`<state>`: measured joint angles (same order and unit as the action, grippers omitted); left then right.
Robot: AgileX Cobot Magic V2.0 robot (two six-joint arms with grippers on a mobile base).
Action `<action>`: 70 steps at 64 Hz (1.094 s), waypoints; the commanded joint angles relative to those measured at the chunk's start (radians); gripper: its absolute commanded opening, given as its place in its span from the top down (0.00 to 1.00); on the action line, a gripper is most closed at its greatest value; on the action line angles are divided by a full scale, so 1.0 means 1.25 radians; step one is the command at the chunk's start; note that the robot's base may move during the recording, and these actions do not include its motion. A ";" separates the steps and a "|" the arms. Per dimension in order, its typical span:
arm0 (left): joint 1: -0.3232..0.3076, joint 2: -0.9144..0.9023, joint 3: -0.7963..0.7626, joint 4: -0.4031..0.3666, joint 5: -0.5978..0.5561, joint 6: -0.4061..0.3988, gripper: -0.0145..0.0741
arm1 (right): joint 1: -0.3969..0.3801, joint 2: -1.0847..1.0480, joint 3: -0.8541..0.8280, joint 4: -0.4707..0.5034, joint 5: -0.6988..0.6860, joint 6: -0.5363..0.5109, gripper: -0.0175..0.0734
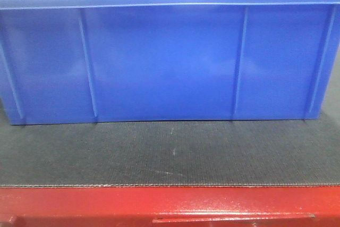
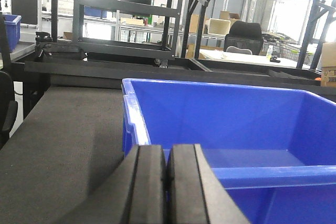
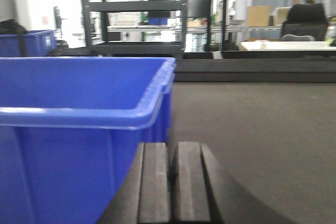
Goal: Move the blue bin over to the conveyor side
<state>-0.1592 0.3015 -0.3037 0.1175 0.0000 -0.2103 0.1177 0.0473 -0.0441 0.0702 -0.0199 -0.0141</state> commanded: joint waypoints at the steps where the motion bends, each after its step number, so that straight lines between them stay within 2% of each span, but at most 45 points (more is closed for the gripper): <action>1: -0.003 -0.004 0.002 -0.001 -0.014 0.000 0.86 | -0.021 -0.038 0.029 0.002 -0.008 -0.009 0.89; 7: -0.003 -0.004 0.002 -0.001 -0.014 0.000 0.86 | -0.023 -0.038 0.035 0.002 -0.014 -0.009 0.89; 12: -0.003 -0.004 0.002 -0.001 -0.016 0.000 0.86 | -0.023 -0.038 0.035 0.002 0.031 -0.009 0.89; 70: -0.003 -0.004 0.003 -0.001 -0.013 0.000 0.86 | -0.023 -0.038 0.035 0.002 0.022 -0.009 0.89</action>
<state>-0.1592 0.3015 -0.3037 0.1175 0.0000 -0.2103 0.0951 0.0075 0.0003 0.0720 0.0216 -0.0180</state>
